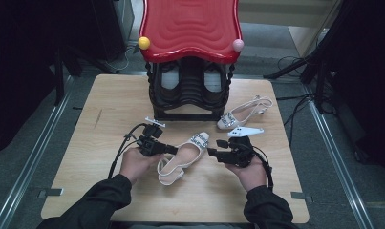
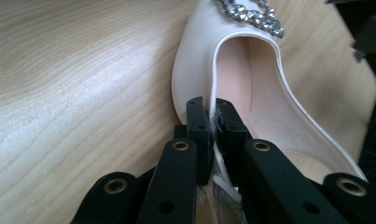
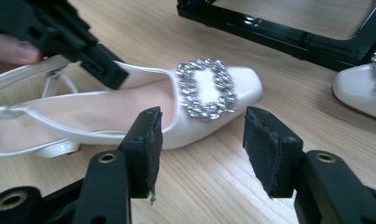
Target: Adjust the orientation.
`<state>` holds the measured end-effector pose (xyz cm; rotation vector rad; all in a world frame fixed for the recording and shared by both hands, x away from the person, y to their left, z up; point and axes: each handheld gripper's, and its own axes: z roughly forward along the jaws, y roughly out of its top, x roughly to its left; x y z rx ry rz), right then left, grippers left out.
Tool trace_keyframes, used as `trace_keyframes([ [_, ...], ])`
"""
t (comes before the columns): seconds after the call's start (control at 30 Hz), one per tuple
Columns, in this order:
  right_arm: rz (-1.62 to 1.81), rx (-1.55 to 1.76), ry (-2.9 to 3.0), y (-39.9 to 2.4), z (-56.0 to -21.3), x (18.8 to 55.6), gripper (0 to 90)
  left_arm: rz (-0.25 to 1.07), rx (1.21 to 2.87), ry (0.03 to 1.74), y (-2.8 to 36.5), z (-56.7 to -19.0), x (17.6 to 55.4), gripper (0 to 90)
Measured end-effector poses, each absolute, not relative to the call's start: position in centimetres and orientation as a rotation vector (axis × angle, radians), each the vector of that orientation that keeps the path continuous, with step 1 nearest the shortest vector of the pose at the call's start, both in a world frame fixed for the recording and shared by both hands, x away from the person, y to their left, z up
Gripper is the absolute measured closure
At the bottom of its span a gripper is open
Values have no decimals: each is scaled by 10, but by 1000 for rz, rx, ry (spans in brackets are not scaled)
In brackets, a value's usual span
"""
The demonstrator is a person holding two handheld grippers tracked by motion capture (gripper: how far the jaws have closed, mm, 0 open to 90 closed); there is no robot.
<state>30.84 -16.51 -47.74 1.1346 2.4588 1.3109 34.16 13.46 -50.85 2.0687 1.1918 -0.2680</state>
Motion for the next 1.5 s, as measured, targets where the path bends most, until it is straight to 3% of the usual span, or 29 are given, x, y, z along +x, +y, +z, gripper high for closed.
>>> trace_keyframes([
  [0.17,1301,1140,2470,-162,-482,307,522,-253,2083,1178,135,-510,342,846],
  [0.23,1304,1141,2474,-159,-485,307,534,-255,2063,1174,135,-508,341,768],
  [0.4,1297,1083,2502,-147,-490,306,596,-170,2096,1141,136,-496,334,676],
  [0.67,1207,976,2623,-130,-509,298,900,-94,2055,1112,155,-476,330,578],
  [0.87,1231,1041,2633,-125,-514,301,900,-76,2030,1131,173,-470,330,537],
  [1.5,1189,1026,2637,-113,-519,313,900,-65,2040,1173,190,-476,320,535],
])
